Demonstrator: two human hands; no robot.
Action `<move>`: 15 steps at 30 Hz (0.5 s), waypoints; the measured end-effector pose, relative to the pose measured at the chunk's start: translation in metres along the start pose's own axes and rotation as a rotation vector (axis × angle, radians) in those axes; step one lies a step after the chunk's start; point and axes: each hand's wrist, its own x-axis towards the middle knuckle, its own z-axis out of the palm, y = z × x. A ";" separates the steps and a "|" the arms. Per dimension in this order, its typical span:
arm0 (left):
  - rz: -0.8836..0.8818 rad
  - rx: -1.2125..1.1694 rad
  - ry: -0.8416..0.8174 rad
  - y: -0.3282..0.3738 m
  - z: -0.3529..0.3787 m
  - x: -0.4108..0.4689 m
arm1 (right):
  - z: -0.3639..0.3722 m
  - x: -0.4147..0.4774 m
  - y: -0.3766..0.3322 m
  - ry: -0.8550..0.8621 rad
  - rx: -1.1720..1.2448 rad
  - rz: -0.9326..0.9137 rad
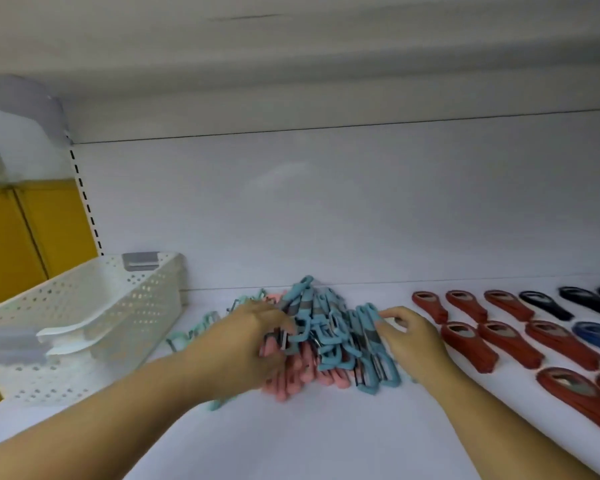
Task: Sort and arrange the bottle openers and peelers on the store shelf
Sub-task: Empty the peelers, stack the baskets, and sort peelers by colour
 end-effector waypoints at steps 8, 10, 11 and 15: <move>0.057 0.188 -0.171 0.030 0.052 0.058 | -0.004 0.009 0.004 -0.123 0.352 0.150; 0.045 0.177 -0.153 0.028 0.062 0.062 | -0.005 0.011 0.004 -0.192 0.481 0.188; 0.040 0.168 -0.138 0.027 0.065 0.063 | -0.005 0.012 0.003 -0.233 0.503 0.189; 0.026 0.192 -0.138 0.026 0.068 0.063 | -0.007 0.016 0.001 -0.243 0.588 0.215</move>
